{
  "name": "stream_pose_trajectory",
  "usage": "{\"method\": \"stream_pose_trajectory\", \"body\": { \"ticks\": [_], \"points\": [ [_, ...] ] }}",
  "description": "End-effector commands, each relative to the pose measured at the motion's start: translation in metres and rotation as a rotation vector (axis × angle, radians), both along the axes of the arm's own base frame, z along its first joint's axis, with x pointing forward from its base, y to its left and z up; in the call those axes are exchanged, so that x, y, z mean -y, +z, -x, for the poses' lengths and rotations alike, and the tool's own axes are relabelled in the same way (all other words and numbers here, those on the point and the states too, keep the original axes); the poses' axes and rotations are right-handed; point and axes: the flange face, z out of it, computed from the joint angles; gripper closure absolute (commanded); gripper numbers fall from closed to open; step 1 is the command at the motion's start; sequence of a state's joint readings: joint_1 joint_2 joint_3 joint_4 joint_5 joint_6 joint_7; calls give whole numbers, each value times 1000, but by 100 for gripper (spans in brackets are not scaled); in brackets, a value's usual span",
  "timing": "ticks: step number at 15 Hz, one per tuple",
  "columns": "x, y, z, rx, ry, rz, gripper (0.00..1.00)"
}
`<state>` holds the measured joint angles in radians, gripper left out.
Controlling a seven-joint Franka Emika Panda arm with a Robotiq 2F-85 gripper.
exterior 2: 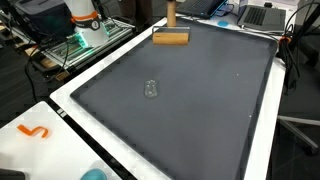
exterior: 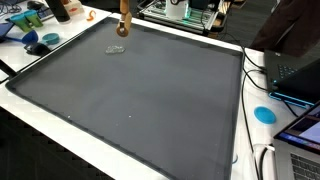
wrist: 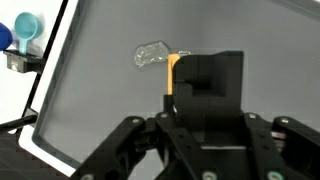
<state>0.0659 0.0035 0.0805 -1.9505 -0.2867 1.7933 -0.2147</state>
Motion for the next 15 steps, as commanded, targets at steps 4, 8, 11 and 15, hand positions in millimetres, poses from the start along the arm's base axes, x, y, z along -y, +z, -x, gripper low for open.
{"method": "stream_pose_trajectory", "body": {
  "ticks": [4, 8, 11, 15],
  "points": [
    [23, -64, 2, -72, -44, -2, 76],
    [35, -92, 12, -29, -56, -25, 76],
    [46, -108, 21, 25, -69, -26, 76],
    [55, -124, 31, 43, -87, -13, 76]
  ]
}}
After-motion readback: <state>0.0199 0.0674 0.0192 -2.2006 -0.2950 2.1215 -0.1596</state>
